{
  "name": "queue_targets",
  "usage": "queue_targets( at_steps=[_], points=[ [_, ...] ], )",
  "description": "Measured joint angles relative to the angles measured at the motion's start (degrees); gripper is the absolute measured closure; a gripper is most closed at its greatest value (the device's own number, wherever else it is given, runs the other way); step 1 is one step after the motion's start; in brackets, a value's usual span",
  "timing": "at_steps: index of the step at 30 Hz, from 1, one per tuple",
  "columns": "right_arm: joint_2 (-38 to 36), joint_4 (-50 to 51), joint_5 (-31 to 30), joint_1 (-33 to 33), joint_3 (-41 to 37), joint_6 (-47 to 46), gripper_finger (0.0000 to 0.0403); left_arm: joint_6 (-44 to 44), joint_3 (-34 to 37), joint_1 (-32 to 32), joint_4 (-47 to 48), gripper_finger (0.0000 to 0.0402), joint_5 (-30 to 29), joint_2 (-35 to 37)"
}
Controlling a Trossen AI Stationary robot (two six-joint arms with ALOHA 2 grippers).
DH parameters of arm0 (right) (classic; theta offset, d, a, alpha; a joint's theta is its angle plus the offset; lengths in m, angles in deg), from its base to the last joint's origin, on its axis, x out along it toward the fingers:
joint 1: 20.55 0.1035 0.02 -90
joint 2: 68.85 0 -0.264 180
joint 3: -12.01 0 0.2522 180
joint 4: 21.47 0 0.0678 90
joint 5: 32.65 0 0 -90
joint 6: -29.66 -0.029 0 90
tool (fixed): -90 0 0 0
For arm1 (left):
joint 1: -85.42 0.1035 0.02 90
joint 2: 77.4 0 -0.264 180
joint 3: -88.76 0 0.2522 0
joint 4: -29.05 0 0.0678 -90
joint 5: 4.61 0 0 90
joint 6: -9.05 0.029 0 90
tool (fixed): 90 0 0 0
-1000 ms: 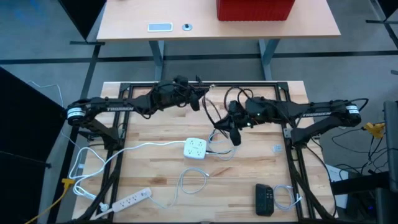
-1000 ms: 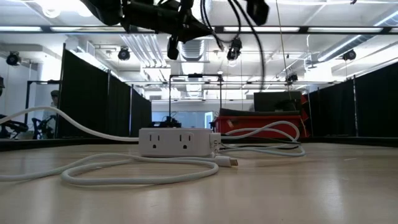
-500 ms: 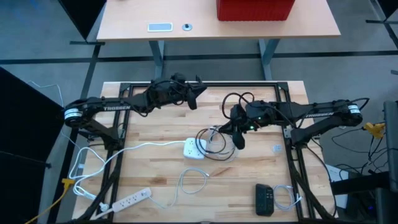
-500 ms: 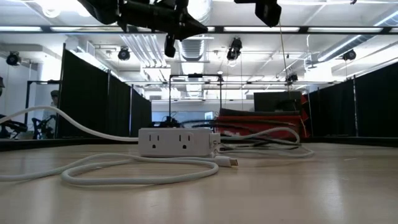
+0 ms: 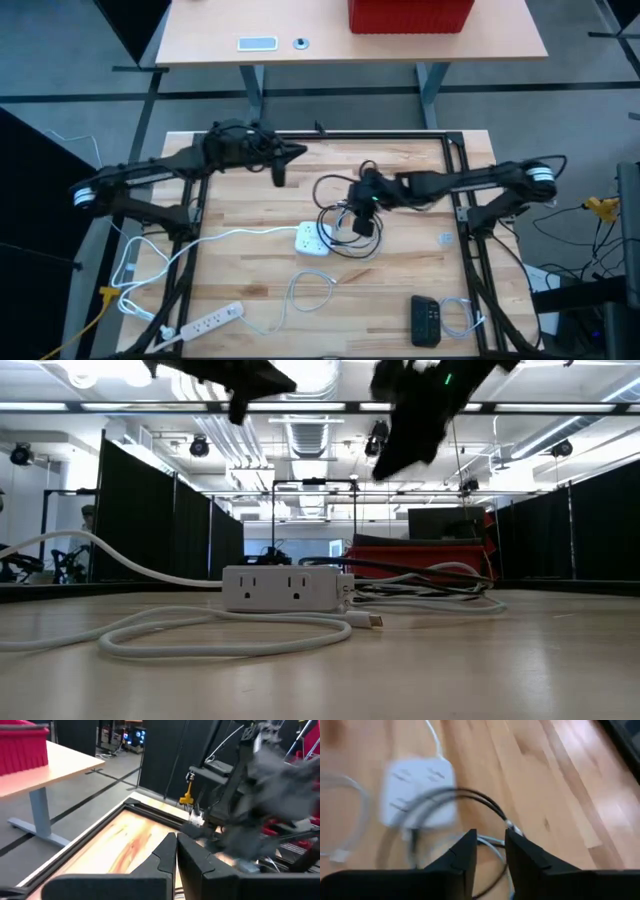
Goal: Insert USB
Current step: Insert the black USB cable into the white charger adapter
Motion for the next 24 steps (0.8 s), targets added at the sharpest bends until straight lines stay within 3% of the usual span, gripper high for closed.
queue_targets(
  at_steps=[8,14,19,24],
  points=[
    [14.39,-0.25,9.53,-8.48,6.06,18.76,0.0267,-1.30,0.00,-0.67,12.07,0.0401,0.18,9.26],
    [22.84,1.53,13.39,-11.12,10.85,27.37,0.0263,-4.79,0.11,-2.91,21.33,0.0401,0.18,11.23],
    [27.07,2.45,15.35,-11.88,12.53,28.13,0.0295,-5.57,0.13,-4.32,24.12,0.0401,-0.10,11.35],
    [28.08,2.27,15.38,-12.01,12.95,26.33,0.0384,-4.42,0.13,-4.33,23.95,0.0401,-0.93,10.68]
  ],
)
